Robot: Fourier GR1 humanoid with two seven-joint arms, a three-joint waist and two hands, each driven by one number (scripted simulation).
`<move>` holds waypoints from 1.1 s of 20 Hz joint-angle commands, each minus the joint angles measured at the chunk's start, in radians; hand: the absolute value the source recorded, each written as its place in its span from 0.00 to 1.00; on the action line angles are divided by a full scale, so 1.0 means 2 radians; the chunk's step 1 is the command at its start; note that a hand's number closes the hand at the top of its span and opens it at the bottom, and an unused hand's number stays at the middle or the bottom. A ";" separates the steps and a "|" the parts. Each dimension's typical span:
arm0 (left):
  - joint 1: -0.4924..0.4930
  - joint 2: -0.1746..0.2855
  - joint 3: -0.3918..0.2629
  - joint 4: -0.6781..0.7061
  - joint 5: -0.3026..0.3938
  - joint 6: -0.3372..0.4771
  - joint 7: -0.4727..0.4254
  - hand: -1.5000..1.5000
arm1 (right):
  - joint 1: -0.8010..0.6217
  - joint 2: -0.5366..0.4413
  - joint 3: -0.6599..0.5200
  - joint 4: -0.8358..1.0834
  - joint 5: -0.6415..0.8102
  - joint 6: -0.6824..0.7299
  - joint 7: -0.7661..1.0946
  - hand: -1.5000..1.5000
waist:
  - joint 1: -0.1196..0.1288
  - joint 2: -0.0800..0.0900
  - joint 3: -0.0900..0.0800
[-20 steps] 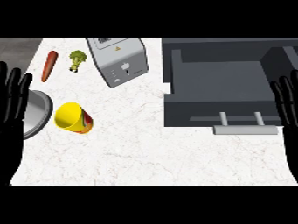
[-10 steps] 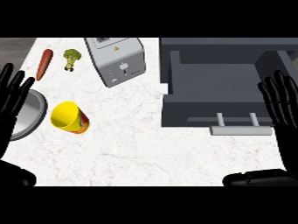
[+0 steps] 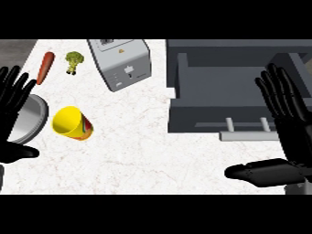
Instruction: Pick up the cup, place it into the drawer and close the drawer
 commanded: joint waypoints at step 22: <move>-0.133 0.051 0.006 0.565 -0.211 -0.028 -0.361 0.00 | -0.091 -0.019 -0.045 0.062 -0.019 0.019 0.014 0.00 | -0.008 0.003 -0.001</move>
